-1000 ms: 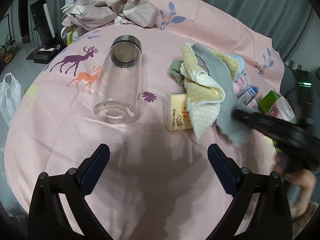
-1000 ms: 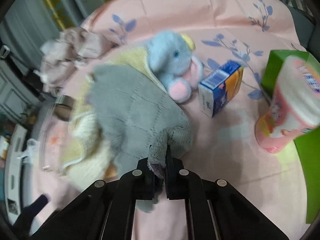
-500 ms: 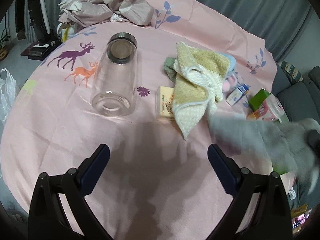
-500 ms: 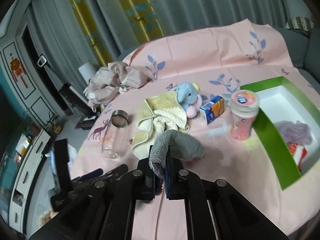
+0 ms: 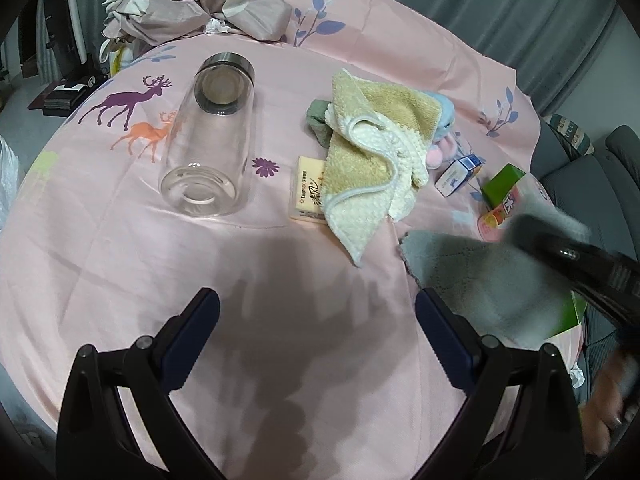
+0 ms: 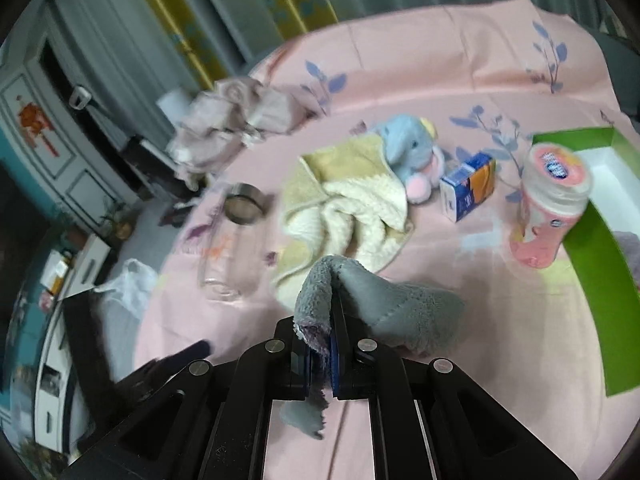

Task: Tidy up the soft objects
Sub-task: 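Lift the grey cloth with the right gripper, gathering the mauve cloth beneath, then carry the grey and mauve cloths into the green box and release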

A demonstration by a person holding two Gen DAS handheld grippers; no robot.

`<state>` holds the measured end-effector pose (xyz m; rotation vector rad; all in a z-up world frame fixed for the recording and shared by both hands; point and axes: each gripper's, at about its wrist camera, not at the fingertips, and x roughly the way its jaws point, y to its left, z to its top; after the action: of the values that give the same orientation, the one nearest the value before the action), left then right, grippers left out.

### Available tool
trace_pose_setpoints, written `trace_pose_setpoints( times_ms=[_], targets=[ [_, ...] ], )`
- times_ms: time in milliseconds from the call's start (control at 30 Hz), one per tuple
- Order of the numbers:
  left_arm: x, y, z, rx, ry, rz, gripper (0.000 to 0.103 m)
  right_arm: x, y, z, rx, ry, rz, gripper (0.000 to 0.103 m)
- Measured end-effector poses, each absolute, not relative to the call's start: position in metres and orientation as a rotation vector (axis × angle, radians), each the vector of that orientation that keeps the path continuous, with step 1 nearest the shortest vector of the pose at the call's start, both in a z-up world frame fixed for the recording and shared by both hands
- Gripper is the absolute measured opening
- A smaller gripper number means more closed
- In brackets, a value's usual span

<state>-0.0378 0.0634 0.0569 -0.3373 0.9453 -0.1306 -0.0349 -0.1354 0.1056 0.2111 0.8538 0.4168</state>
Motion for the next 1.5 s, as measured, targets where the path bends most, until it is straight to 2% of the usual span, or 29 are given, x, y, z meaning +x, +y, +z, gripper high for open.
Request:
trace_pose_setpoints(
  times_ms=[267,333,367,400,433,467,500,667,700,767,833,1100,1200,1233,1300,1333,1400,1433,1500],
  targets=[
    [-0.029,0.046,0.049,-0.318,0.969,-0.179,0.097,0.012,-0.161,0.037,0.277,1.104,0.289,0.008],
    [-0.027,0.039,0.048,-0.316,0.978,-0.202,0.097,0.015,-0.171,0.033,0.352,1.157,0.302,0.013],
    [-0.025,0.034,0.047,-0.317,0.982,-0.22,0.097,0.014,-0.174,0.036,0.365,1.162,0.312,0.021],
    [-0.025,0.031,0.047,-0.32,0.982,-0.235,0.097,0.011,-0.176,0.04,0.357,1.16,0.318,0.037],
    [-0.023,0.024,0.047,-0.323,0.982,-0.262,0.097,0.007,-0.178,0.046,0.342,1.153,0.313,0.048],
    [-0.022,0.021,0.047,-0.324,0.981,-0.275,0.097,0.003,-0.179,0.052,0.324,1.139,0.304,0.067],
    [-0.021,0.015,0.047,-0.325,0.975,-0.298,0.097,-0.003,-0.182,0.062,0.304,1.111,0.298,0.074],
    [-0.013,-0.013,0.039,-0.307,0.994,-0.368,0.088,-0.011,-0.194,0.081,0.289,1.05,0.287,0.077],
    [-0.01,-0.018,0.036,-0.305,1.005,-0.382,0.086,-0.009,-0.198,0.079,0.309,1.055,0.28,0.078],
    [-0.003,-0.025,0.031,-0.305,1.02,-0.387,0.075,-0.001,-0.202,0.069,0.343,1.087,0.262,0.078],
    [0.002,-0.028,0.026,-0.319,1.032,-0.38,0.071,0.003,-0.204,0.06,0.369,1.112,0.267,0.078],
    [0.01,-0.036,0.023,-0.319,1.019,-0.386,0.067,0.022,-0.193,0.034,0.332,1.146,0.271,0.078],
    [0.013,-0.043,0.022,-0.281,1.019,-0.39,0.047,0.023,-0.193,0.032,0.327,1.142,0.278,0.077],
    [0.016,-0.046,0.02,-0.298,1.033,-0.411,0.042,0.024,-0.194,0.031,0.324,1.141,0.286,0.074],
    [0.019,-0.049,0.019,-0.314,1.03,-0.422,0.04,0.026,-0.191,0.028,0.289,1.136,0.277,0.058],
    [0.021,-0.053,0.018,-0.314,1.034,-0.432,0.036,0.026,-0.191,0.028,0.279,1.132,0.278,0.054],
    [0.025,-0.059,0.018,-0.318,1.042,-0.437,0.029,0.027,-0.191,0.028,0.256,1.132,0.289,0.03],
    [0.026,-0.062,0.019,-0.322,1.045,-0.444,0.022,0.028,-0.192,0.029,0.257,1.132,0.296,0.026],
    [0.028,-0.066,0.022,-0.33,1.061,-0.442,0.018,0.029,-0.2,0.029,0.294,1.135,0.315,0.019]
  ],
)
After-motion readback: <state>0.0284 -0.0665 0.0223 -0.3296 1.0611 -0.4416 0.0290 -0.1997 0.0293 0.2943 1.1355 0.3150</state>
